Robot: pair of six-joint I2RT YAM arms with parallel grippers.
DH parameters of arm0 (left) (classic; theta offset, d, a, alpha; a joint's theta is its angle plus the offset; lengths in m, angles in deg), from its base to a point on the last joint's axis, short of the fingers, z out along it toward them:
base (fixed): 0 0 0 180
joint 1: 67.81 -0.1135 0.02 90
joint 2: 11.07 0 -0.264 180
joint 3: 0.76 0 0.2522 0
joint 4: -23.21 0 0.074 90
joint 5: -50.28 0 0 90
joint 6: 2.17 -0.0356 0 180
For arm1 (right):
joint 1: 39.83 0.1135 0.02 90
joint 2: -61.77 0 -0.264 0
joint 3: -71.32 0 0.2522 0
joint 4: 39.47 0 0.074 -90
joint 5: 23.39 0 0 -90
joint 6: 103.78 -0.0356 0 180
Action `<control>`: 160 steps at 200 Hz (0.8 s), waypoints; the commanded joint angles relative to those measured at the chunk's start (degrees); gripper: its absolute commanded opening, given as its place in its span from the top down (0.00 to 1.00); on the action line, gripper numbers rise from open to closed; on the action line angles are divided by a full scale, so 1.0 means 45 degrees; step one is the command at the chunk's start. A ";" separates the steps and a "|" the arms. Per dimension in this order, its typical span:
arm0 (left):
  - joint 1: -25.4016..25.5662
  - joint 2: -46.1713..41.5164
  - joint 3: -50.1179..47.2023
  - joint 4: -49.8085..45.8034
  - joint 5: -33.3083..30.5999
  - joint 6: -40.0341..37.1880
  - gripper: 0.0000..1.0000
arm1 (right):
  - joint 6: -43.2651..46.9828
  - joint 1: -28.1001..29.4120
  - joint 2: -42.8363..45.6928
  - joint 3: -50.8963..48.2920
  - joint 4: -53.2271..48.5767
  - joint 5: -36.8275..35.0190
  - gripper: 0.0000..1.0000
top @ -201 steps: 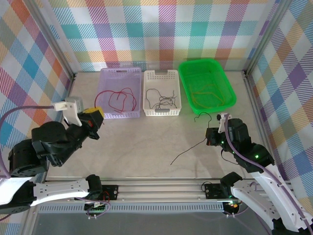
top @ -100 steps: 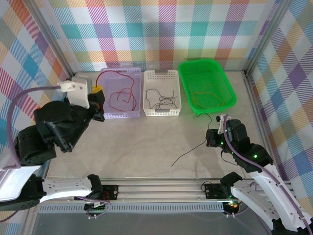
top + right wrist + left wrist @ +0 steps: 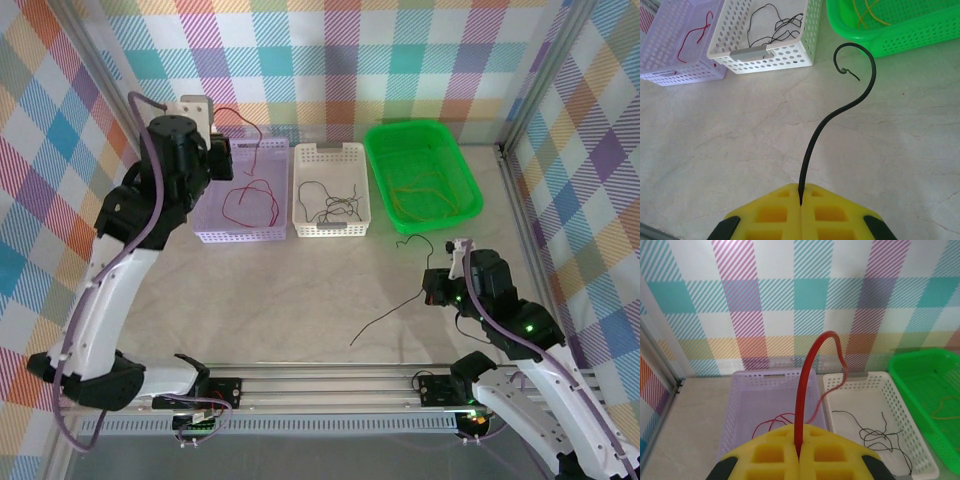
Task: Untangle the cables
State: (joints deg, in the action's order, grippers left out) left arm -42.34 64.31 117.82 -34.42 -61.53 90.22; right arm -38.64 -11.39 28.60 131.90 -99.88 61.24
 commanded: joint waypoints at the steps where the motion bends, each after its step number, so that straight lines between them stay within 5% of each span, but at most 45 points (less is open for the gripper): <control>1: -0.0785 0.0403 -0.0162 0.1014 0.1144 0.0688 1.00 | -0.0194 -0.0072 0.0220 0.0308 -0.0294 0.0356 1.00; 160: -0.3044 0.5690 -0.2493 0.3504 0.1694 0.1826 1.00 | -0.0258 -0.0081 0.0325 0.2101 -0.1396 0.1361 1.00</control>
State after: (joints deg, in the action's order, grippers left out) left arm -54.97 86.23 106.96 -20.72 -55.12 96.25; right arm -39.89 -11.39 29.32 138.81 -104.17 66.25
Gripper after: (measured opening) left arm 0.043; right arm 0.042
